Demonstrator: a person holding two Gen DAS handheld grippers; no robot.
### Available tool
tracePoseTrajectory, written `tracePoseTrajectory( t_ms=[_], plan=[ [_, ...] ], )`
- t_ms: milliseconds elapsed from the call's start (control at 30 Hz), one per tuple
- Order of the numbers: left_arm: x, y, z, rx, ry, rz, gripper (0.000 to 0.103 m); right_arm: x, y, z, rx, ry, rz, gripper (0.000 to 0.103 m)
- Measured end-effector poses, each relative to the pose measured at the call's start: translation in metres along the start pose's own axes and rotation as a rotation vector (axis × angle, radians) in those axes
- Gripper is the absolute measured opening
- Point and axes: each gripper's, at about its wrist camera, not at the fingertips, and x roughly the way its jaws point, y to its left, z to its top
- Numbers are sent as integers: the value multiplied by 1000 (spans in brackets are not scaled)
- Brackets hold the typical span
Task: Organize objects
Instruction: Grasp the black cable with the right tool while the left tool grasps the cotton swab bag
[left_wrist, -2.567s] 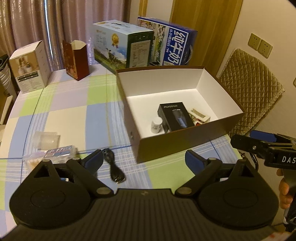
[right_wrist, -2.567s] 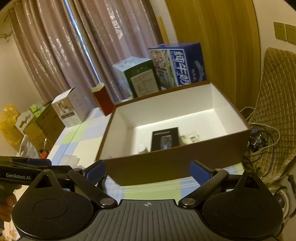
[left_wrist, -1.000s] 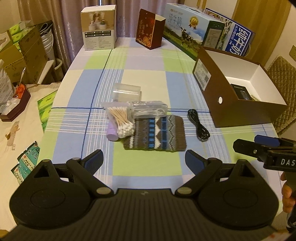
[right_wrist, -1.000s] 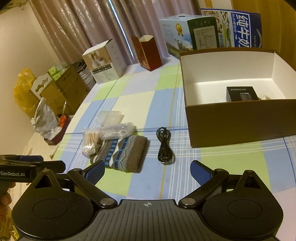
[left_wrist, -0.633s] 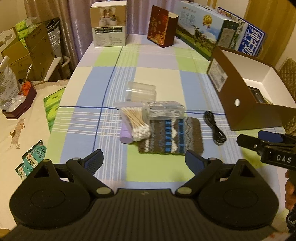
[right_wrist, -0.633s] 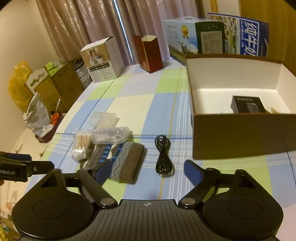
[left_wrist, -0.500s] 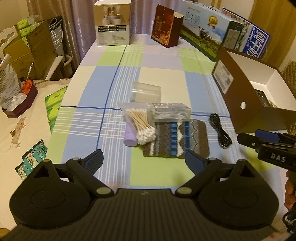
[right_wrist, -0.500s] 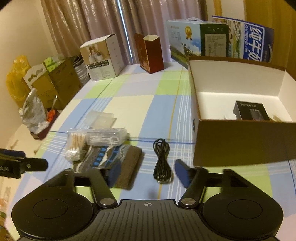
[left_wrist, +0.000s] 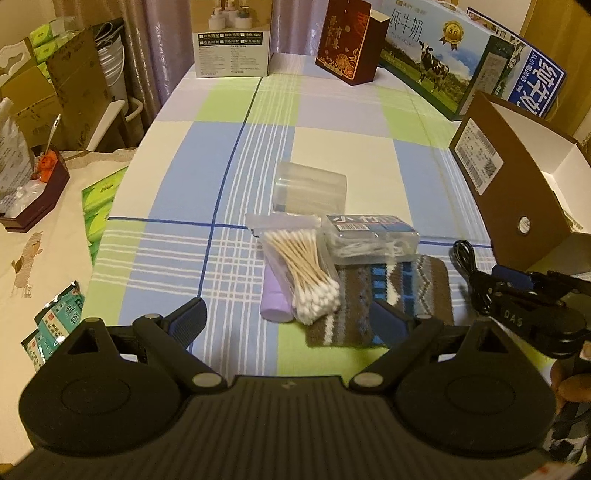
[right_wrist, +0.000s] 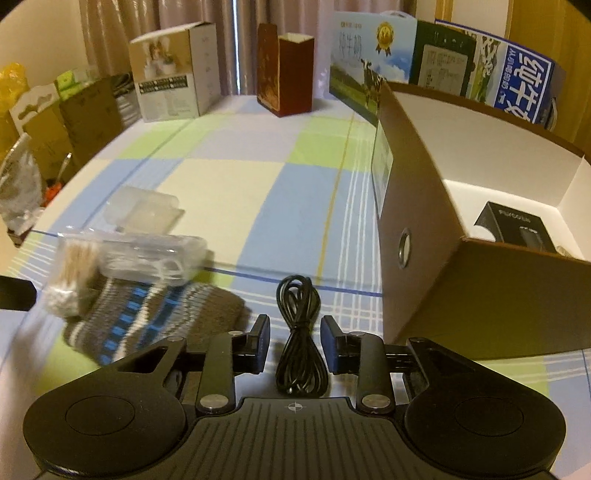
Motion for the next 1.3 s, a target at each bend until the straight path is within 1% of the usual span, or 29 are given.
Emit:
tracePoseTrajectory(
  t_ms=[167,200,267,400,467,633,733,800,833,867,900,967,1067,1300],
  plan=[
    [15,-2,8,22,0,-8,92,17,-2,-1,28,23,-15,27],
    [18,-2,9,27,0,-8,92,21,-3,-1,32,29,-15,24],
    [25,-4,13,38,2,-3,89,24,-4,-1,42,29,-16,16],
    [38,-5,17,50,13,-8,86,26,-8,1,66,21,-10,16],
    [44,-5,19,60,19,-11,81,26,-11,2,87,22,-7,15],
    [56,-6,22,82,28,-12,79,23,-14,4,125,30,0,15],
    [63,-5,23,97,38,-15,67,21,-17,4,138,34,3,15],
    [66,-5,23,99,42,-26,57,20,-18,3,146,37,4,15],
    [66,-5,23,100,43,-31,48,19,-19,2,151,37,4,15],
    [66,-5,23,101,42,-36,41,18,-20,2,153,38,6,15],
    [66,-5,23,102,36,-31,39,17,-20,1,155,38,7,15],
    [62,-5,23,110,17,-30,24,13,-21,0,157,35,9,15],
    [57,0,23,98,9,-34,19,7,-23,-1,162,31,17,15],
    [37,6,16,80,-11,-25,18,-13,-25,-3,183,14,48,15]
  ],
)
